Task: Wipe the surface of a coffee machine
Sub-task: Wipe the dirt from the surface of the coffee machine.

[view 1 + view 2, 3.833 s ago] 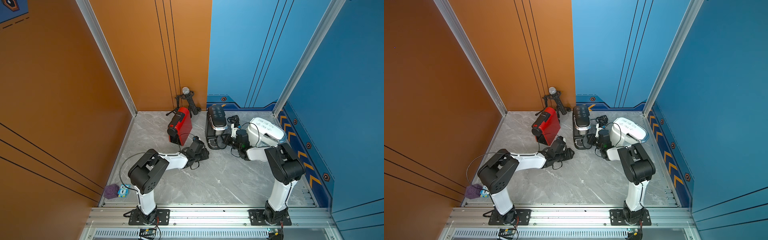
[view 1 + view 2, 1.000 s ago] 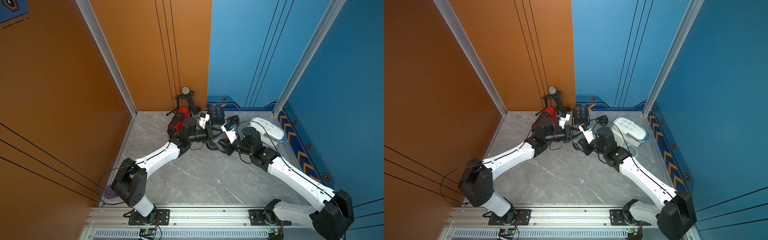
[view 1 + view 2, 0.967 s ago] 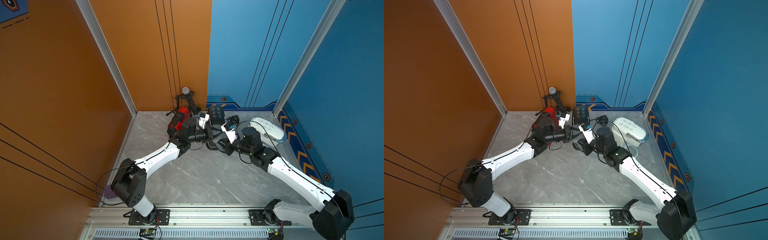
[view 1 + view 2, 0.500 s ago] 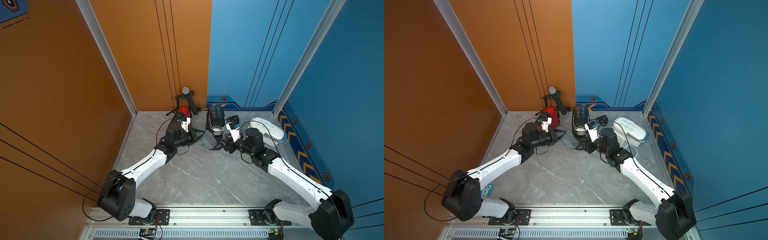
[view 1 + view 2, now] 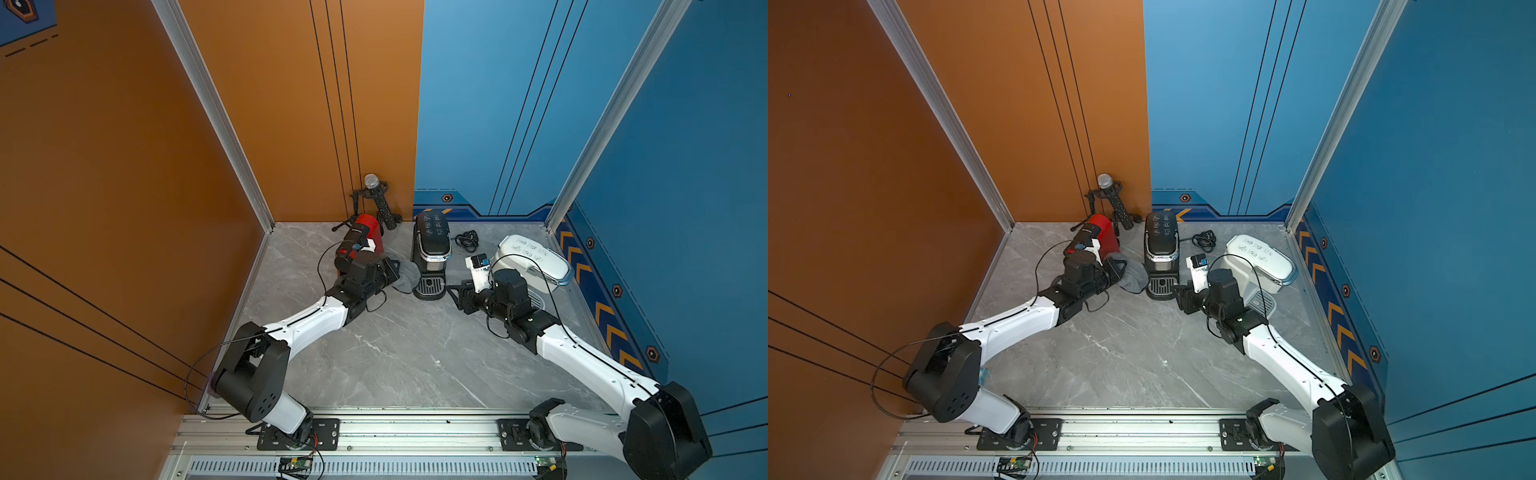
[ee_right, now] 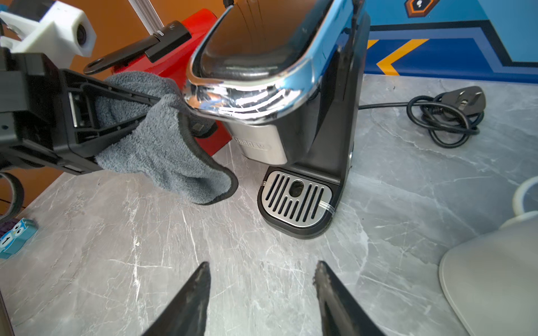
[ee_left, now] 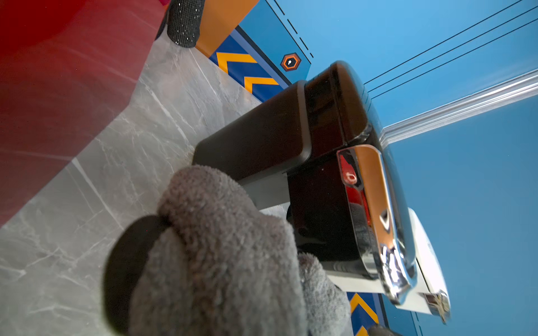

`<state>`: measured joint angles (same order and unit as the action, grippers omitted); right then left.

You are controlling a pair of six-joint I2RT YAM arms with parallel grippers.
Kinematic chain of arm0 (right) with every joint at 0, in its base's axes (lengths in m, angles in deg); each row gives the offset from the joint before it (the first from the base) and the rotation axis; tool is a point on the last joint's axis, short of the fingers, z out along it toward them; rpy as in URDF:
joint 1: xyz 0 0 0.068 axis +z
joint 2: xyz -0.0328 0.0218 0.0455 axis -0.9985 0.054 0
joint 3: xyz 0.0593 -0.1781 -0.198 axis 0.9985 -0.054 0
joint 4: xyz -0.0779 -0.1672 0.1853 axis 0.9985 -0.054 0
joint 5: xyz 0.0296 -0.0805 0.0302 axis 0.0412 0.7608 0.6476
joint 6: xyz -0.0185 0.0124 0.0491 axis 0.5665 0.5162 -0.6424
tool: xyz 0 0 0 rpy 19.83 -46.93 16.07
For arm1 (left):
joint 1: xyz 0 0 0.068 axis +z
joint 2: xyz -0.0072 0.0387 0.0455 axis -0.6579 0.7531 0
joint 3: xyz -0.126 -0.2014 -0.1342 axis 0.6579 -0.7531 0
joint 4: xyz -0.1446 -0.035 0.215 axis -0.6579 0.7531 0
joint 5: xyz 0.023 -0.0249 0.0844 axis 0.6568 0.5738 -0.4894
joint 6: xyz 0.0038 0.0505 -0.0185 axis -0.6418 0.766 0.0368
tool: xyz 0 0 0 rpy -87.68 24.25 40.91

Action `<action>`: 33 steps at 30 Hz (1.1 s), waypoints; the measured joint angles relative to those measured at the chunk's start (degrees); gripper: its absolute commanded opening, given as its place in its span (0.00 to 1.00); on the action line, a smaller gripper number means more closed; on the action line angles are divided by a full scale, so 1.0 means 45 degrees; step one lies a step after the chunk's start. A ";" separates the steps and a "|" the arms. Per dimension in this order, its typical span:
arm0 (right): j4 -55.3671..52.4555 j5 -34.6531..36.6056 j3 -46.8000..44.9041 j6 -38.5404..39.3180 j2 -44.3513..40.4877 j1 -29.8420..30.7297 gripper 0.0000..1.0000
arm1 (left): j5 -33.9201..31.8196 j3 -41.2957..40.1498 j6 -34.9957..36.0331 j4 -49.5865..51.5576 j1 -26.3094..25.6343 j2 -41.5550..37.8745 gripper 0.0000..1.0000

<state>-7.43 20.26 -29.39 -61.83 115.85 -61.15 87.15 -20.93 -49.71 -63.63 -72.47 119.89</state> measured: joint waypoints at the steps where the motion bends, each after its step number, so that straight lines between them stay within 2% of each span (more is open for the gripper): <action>1: 0.0049 0.0034 -0.0087 -0.0039 -0.0053 0.0000 0.58 | -0.0277 0.0364 0.0034 0.0015 -0.0136 0.0287 0.00; 6: 0.0257 0.0034 -0.0384 -0.0204 -0.0471 0.0000 0.59 | -0.1248 0.1957 0.0214 -0.0083 -0.0593 0.1608 0.00; 14: 0.0636 0.0034 -0.0661 -0.0379 -0.0787 0.0010 0.59 | -0.2195 0.3021 0.0170 -0.0083 -0.0792 0.3279 0.00; 21: 0.0835 0.0039 -0.0884 -0.0427 -0.0801 0.0010 0.59 | -0.2200 0.3507 -0.0248 -0.0092 -0.1253 0.4673 0.00; 28: 0.0937 0.0044 -0.1039 -0.0427 -0.1001 0.0010 0.59 | -0.2127 0.3507 -0.1093 -0.0486 -0.2006 0.5100 0.00; 33: 0.0957 0.0044 -0.1098 -0.0466 -0.1001 0.0010 0.59 | -0.2127 0.3478 -0.1914 -0.1370 -0.2137 0.5391 0.00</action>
<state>-3.12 20.46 -34.33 -63.93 111.35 -61.10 77.58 -5.28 -58.32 -69.79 -82.09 144.15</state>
